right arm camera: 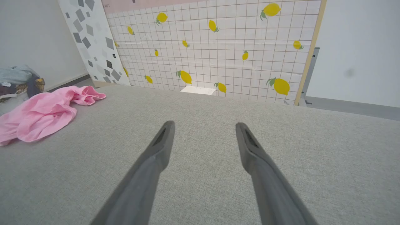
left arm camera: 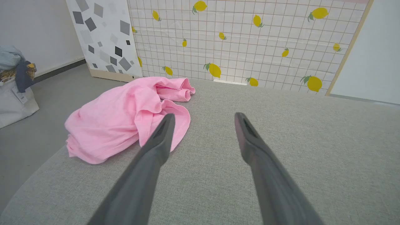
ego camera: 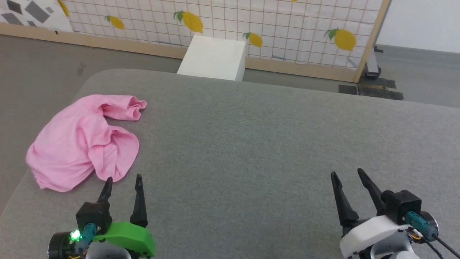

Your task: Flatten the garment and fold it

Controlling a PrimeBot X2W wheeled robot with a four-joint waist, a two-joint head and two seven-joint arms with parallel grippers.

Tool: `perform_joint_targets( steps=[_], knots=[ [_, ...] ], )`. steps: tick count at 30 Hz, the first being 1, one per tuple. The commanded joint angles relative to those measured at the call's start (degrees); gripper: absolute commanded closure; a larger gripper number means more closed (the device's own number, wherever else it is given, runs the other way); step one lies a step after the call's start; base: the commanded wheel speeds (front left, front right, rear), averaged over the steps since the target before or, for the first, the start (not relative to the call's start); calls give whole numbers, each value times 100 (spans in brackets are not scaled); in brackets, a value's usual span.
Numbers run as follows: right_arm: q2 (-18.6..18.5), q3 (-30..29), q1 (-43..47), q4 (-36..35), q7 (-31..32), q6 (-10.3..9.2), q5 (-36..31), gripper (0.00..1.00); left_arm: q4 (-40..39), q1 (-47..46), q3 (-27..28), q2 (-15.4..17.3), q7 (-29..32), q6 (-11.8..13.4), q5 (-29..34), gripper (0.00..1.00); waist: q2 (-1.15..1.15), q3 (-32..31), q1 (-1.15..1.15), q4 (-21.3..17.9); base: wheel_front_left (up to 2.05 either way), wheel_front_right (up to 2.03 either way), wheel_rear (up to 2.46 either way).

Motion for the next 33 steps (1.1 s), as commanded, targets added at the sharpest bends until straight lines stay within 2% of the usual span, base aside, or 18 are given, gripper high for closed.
perform_joint_targets(
  steps=[1,33],
  knots=[
    [3,43,-6,55,-61,-4,66,0,14,89,34,-7,-64,8,-34,0,0,1,0,102,0,0,0],
    [4,333,-110,642,-461,-7,531,0,-73,375,151,28,-415,195,-350,0,0,-54,0,932,0,0,0]
  ],
)
